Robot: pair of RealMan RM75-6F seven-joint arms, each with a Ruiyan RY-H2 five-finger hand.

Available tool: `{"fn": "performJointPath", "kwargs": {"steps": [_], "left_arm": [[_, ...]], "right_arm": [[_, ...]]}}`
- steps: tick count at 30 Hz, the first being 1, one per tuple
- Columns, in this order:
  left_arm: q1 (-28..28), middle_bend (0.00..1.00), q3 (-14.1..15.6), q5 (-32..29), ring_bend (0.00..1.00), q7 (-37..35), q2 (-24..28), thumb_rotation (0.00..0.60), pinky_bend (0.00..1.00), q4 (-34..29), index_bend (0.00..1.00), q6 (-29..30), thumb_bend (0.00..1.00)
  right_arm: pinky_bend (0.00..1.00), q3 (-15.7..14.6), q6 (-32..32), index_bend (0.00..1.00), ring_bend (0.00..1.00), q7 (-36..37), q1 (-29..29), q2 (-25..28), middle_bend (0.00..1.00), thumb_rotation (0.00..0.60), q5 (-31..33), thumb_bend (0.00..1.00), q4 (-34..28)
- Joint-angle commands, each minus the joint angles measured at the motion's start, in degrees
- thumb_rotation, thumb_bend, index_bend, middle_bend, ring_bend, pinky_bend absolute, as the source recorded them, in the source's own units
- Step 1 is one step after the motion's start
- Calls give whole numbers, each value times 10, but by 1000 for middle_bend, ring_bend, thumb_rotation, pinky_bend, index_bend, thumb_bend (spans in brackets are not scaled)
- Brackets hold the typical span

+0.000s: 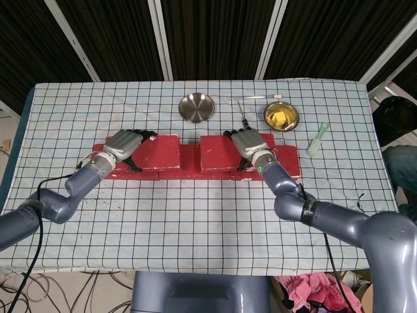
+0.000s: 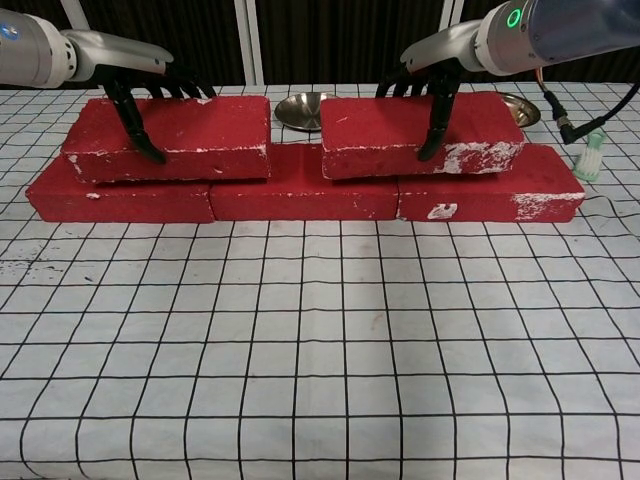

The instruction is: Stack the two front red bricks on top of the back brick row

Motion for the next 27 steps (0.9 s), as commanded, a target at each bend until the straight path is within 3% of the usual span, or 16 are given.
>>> {"fn": "performJointPath", "kwargs": {"steps": [1, 11, 27], "left_arm": [[-5, 210, 0, 23, 127, -27, -18, 600, 207, 21, 160, -6, 296], [-17, 203, 0, 67, 125, -96, -29, 600, 206, 35, 158, -15, 292], [-36, 192, 10, 83, 116, -119, -27, 600, 195, 40, 157, -28, 291]], "right_arm": [[128, -6, 0, 162, 137, 4, 5, -7, 219, 600, 1, 34, 8], [128, -27, 13, 162, 138, 8, 22, -15, 219, 600, 27, 34, 6], [128, -36, 26, 162, 138, 17, 36, -25, 220, 600, 51, 34, 7]]}}
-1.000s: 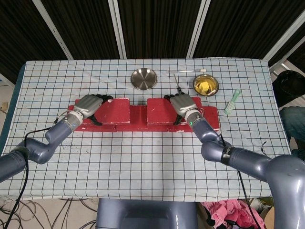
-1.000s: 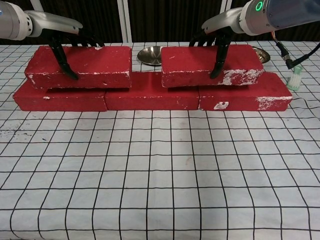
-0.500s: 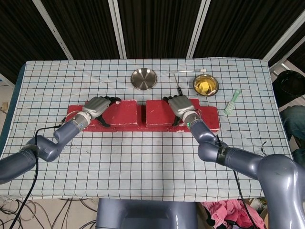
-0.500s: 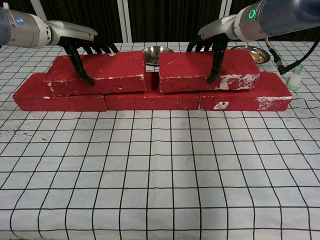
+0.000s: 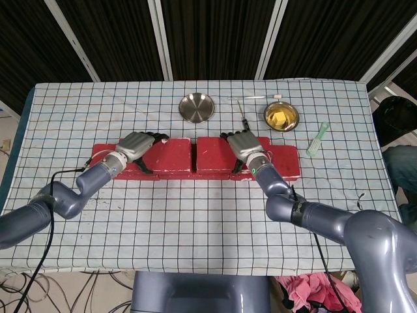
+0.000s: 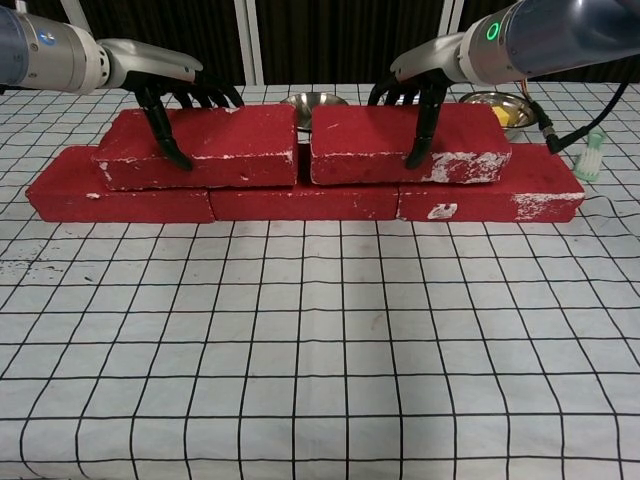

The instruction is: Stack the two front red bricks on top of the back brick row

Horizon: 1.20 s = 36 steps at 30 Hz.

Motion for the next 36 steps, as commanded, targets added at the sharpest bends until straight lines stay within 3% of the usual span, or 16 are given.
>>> {"fn": "performJointPath", "kwargs": {"steps": [1, 36], "left_arm": [[-5, 191, 1, -3, 115, -2, -2, 600, 195, 2, 157, -8, 291], [-23, 185, 2, -34, 115, 1, -2, 600, 192, 4, 153, -32, 279]], "right_arm": [[128, -3, 0, 162, 138, -1, 1, -1, 220, 600, 0, 34, 1], [128, -21, 15, 150, 138, -5, 9, 4, 219, 600, 18, 33, -18]]}}
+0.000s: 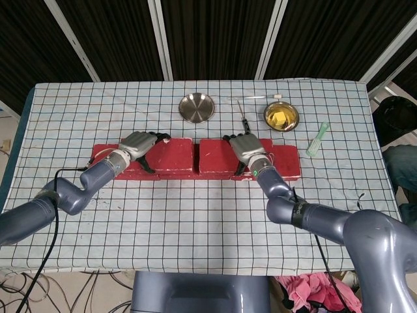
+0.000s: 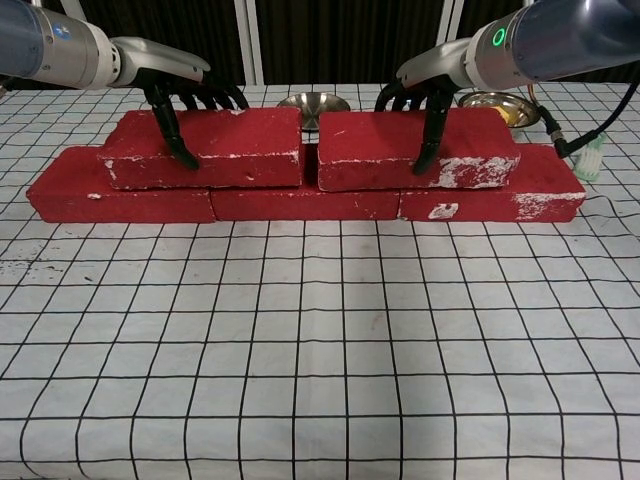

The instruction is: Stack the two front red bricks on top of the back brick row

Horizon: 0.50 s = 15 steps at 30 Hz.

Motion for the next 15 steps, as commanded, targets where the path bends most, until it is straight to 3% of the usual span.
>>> {"fn": "performJointPath", "kwargs": {"steps": [1, 15], "left_arm": [[0, 185, 0, -2, 115, 1, 0, 600, 192, -1, 152, 2, 279], [-1, 184, -2, -10, 114, 5, -3, 600, 192, 0, 151, 2, 263]], "right_arm": [[128, 0, 2, 150, 138, -1, 0, -1, 219, 600, 1, 33, -1], [128, 4, 8, 151, 138, -1, 0, -9, 220, 600, 2, 34, 5]]}}
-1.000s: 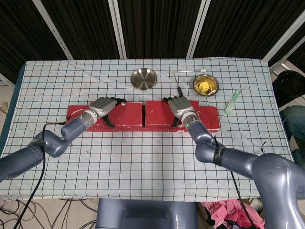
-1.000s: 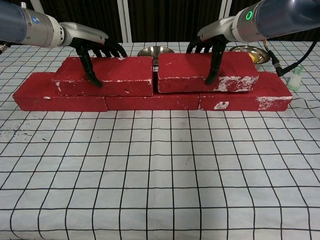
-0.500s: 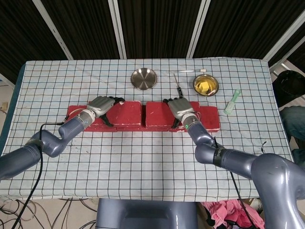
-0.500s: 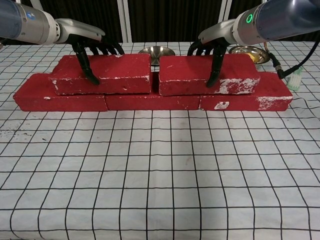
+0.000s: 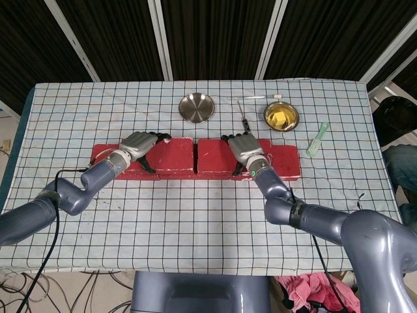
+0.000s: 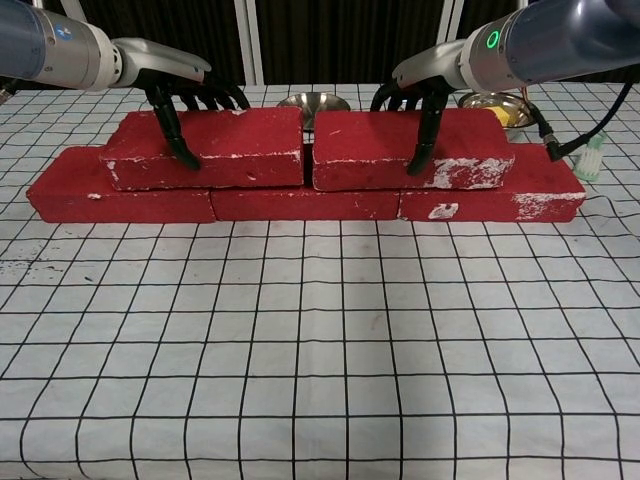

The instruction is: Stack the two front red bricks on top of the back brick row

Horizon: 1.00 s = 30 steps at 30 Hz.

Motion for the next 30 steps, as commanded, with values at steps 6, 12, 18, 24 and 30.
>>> {"fn": "performJointPath", "kwargs": {"steps": [6, 12, 18, 24, 30], "left_arm": [[-1, 184, -1, -1, 114, 0, 0, 600, 192, 0, 151, -1, 264], [-2, 184, 0, 0, 114, 2, -1, 600, 192, 1, 151, -3, 263], [-4, 183, 0, -2, 115, 3, -1, 600, 192, 2, 151, -7, 264], [-6, 183, 0, -2, 114, 4, -4, 600, 192, 5, 151, -9, 263], [-6, 182, -1, -5, 114, 5, -7, 600, 191, 7, 148, -9, 241]], "right_arm": [[128, 5, 2, 151, 138, 0, -1, -6, 219, 600, -2, 33, 5], [128, 10, 2, 151, 137, 2, -1, -13, 220, 600, -4, 33, 12], [128, 16, 0, 151, 138, 5, -2, -17, 220, 600, -6, 33, 15], [128, 18, -3, 151, 137, 6, -3, -17, 219, 600, -9, 33, 16], [128, 18, 0, 151, 138, 4, -3, -17, 220, 600, -8, 33, 15]]}}
